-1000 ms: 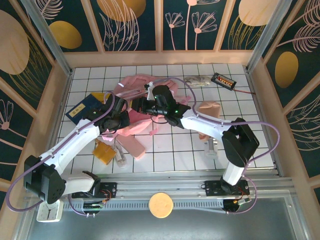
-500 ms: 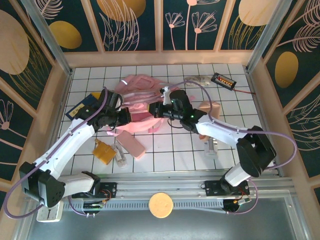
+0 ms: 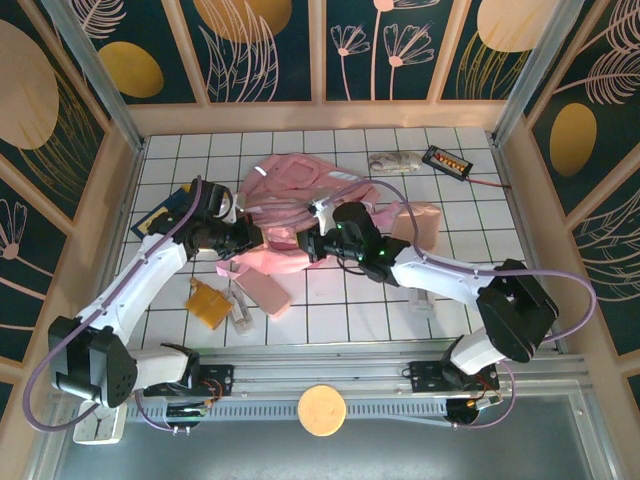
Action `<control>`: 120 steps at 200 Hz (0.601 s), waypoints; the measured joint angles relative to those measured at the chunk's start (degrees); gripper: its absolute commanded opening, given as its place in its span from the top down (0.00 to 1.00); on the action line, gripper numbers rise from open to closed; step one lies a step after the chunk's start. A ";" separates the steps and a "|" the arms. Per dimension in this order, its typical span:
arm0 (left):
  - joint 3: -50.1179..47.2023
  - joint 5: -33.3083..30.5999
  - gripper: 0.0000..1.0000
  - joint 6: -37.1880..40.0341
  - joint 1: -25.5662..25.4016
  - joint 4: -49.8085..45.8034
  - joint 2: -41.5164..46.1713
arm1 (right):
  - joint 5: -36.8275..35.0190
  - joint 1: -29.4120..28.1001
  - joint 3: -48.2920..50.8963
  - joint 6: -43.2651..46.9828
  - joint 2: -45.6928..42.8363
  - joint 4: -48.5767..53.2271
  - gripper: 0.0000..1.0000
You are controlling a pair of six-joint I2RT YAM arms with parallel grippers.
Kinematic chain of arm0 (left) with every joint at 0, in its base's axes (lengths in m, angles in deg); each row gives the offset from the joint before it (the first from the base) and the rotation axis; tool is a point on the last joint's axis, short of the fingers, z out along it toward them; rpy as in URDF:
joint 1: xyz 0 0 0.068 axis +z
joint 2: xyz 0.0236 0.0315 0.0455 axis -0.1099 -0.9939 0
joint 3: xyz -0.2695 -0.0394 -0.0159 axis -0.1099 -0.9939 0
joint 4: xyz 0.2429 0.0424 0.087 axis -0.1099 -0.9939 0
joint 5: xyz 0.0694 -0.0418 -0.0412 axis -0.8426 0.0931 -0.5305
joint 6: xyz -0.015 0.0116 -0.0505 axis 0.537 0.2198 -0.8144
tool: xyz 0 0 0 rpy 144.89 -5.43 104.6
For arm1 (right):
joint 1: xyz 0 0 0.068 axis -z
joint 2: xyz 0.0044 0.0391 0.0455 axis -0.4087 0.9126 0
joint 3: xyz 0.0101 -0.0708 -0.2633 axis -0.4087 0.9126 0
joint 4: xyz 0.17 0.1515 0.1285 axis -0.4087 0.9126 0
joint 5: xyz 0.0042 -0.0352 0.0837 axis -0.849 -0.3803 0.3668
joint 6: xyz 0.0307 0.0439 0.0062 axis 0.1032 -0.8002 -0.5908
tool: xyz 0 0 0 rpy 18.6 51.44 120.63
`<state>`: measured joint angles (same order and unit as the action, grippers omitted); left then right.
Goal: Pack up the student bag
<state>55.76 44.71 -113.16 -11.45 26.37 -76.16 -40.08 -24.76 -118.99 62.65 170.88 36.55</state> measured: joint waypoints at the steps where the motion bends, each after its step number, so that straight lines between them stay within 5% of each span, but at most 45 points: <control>1: 0.00 0.15 1.00 0.00 0.04 -0.04 -0.04 | 0.00 0.02 0.13 0.04 -0.07 -0.07 1.00; 32: -1.27 5.86 1.00 1.07 2.14 0.59 0.31 | 1.44 3.32 4.13 1.77 -2.10 -0.83 0.94; 71: -8.20 13.79 1.00 -4.37 3.19 10.49 3.39 | 7.43 9.49 4.44 0.74 -2.10 -0.48 0.98; 111: -4.83 11.08 1.00 0.44 3.19 5.77 1.49 | 10.80 11.63 4.42 -1.53 -2.34 0.35 0.99; 120: -4.55 9.68 0.80 2.38 3.19 4.50 1.20 | 11.58 12.22 4.37 -2.38 -2.56 0.50 0.97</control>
<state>51.22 54.39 -110.77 -8.26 30.87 -74.95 -28.49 -12.54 -114.61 60.27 168.33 37.05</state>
